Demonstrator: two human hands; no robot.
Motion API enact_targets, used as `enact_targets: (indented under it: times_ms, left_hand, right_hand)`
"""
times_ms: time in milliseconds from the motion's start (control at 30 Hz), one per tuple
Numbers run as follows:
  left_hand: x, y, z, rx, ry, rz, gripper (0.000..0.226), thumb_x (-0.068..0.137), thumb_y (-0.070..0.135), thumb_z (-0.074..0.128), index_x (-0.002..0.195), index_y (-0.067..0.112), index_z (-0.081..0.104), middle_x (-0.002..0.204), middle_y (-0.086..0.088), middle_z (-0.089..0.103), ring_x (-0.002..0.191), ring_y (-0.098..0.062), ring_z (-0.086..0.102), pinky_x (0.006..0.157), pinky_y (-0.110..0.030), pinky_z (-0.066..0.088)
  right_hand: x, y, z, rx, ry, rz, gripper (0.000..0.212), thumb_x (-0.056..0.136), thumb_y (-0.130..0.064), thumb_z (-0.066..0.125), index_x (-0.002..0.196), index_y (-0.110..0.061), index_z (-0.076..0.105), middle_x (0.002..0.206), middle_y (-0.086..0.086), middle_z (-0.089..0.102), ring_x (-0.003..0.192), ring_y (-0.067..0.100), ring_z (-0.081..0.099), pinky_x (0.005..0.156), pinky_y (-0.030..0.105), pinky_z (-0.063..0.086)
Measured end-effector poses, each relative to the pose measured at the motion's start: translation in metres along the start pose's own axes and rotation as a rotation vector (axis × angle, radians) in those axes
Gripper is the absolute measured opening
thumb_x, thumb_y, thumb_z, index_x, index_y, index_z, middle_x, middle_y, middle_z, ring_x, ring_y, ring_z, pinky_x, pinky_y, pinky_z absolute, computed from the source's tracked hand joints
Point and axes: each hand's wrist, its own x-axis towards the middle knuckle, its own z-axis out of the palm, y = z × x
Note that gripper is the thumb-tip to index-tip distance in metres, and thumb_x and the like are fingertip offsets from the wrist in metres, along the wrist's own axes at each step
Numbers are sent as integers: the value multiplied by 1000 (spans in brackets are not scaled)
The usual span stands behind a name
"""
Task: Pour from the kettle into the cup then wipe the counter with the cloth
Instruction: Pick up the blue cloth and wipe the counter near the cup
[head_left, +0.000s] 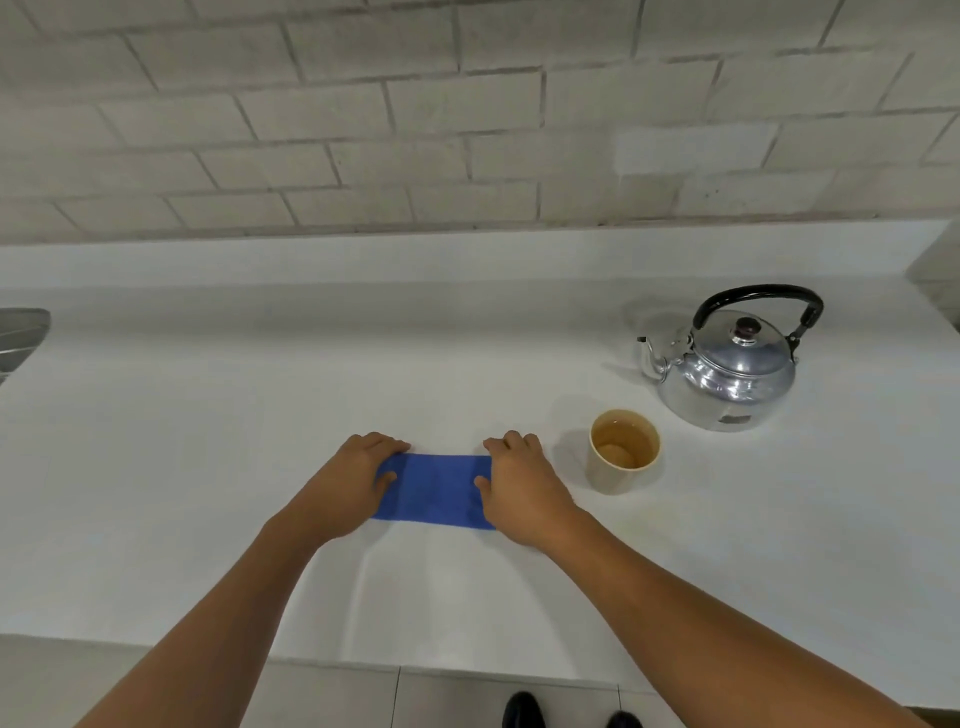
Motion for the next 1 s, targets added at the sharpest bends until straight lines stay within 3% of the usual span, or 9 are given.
enact_targets:
  times_ms: [133, 267, 467, 600, 700, 833, 1000]
  left_hand:
    - [4, -2, 4, 24, 19, -7, 37, 104, 16, 57, 140, 12, 62, 130, -7, 64, 120, -26, 55, 106, -34, 44]
    - [4, 1, 3, 11, 52, 2, 15, 101, 15, 63, 110, 11, 74, 105, -6, 63, 102, -25, 56, 95, -40, 49]
    - [-17, 9, -12, -247, 89, -52, 14, 102, 19, 62, 93, 27, 69, 91, 10, 73, 87, -12, 68, 75, -22, 48]
    - [-38, 28, -13, -350, 136, -82, 18, 102, 21, 61, 93, 33, 70, 91, 23, 72, 84, -5, 69, 73, -24, 52]
    - [-53, 48, -9, -412, 165, -81, 18, 102, 24, 62, 95, 38, 70, 93, 28, 72, 86, 5, 67, 73, -23, 51]
    - [-67, 78, 7, -489, 140, -80, 19, 102, 25, 63, 97, 42, 70, 95, 30, 73, 91, 8, 66, 74, -21, 50]
    - [-74, 118, 45, -532, 15, -83, 25, 101, 16, 62, 97, 39, 71, 96, 19, 75, 87, -6, 69, 69, -15, 52]
  right_hand:
    - [1, -2, 9, 36, 58, 68, 24, 98, -20, 49, 117, -7, 59, 117, 12, 52, 110, 30, 49, 90, 36, 44]
    - [3, -2, 14, 80, 65, 121, 22, 98, -24, 53, 114, -10, 62, 116, 10, 51, 106, 25, 52, 90, 32, 48]
    - [-24, -6, 2, 370, 150, 116, 9, 94, -26, 58, 98, -18, 62, 106, -2, 51, 91, 16, 56, 82, 31, 51]
    - [-62, -10, -6, 586, 221, 126, 6, 92, -24, 62, 87, -23, 59, 86, -9, 59, 76, 11, 59, 65, 23, 50]
    - [-88, -7, -11, 748, 278, 165, 5, 92, -21, 65, 90, -25, 62, 86, -7, 66, 80, 13, 63, 68, 24, 55]
    - [-120, 14, -15, 858, 370, 229, 15, 94, -16, 65, 97, -30, 65, 92, -15, 69, 90, 4, 64, 72, 11, 48]
    - [-155, 59, -22, 881, 415, 306, 28, 97, -3, 57, 106, -28, 66, 103, -14, 70, 100, -2, 62, 80, 5, 45]
